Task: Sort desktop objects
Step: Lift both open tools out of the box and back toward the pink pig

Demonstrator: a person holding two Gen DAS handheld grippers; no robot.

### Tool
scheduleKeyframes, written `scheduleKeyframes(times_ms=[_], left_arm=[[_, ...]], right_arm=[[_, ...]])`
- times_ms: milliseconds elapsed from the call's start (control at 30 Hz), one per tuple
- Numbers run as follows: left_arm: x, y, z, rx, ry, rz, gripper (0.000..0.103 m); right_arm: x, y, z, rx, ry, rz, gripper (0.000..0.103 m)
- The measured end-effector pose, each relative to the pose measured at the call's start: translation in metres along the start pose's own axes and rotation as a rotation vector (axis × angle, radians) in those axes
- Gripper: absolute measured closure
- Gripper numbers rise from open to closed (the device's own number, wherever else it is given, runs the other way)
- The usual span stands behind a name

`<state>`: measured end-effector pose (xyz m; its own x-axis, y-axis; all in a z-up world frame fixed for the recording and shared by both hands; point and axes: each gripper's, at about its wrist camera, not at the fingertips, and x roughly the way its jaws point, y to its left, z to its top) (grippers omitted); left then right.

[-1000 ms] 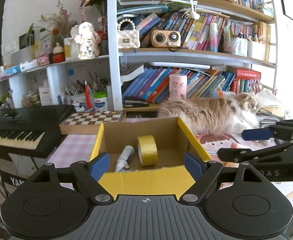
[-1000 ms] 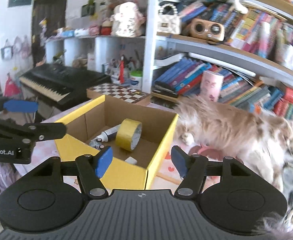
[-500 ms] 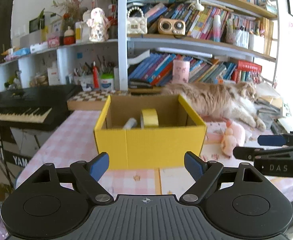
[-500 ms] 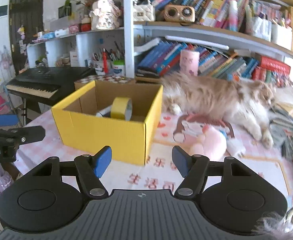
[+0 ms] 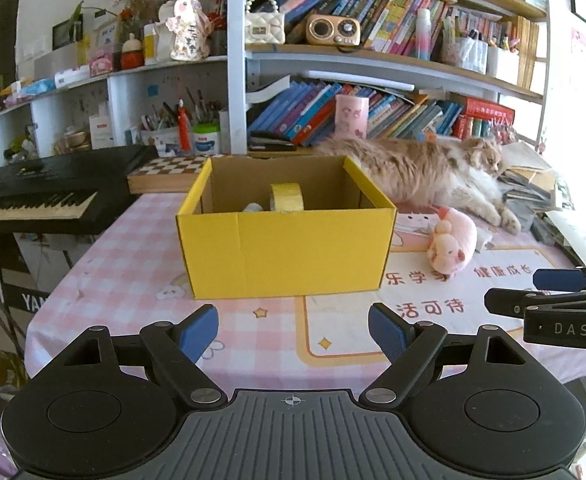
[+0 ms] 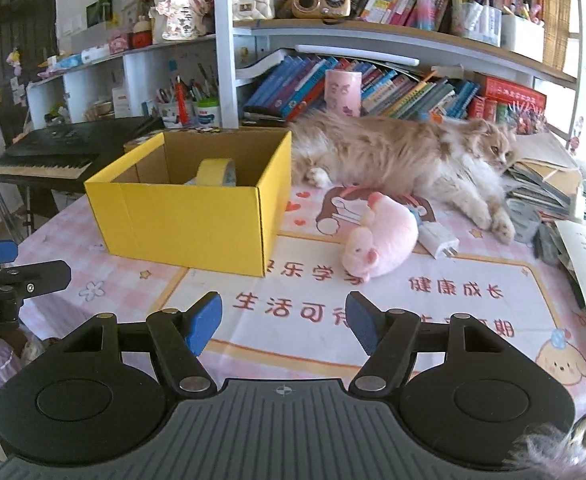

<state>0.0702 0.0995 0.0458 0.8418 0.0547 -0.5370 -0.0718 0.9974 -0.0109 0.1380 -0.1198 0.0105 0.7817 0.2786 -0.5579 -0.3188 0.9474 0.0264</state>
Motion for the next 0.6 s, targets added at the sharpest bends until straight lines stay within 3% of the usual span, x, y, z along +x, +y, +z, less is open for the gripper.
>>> scheduleKeyframes(times_ms=[600], left_arm=[[0.010, -0.044, -0.012, 0.093, 0.056, -0.170, 0.018]], right_arm=[[-0.023, -0.028, -0.030, 0.092, 0.048, -0.117, 0.035]])
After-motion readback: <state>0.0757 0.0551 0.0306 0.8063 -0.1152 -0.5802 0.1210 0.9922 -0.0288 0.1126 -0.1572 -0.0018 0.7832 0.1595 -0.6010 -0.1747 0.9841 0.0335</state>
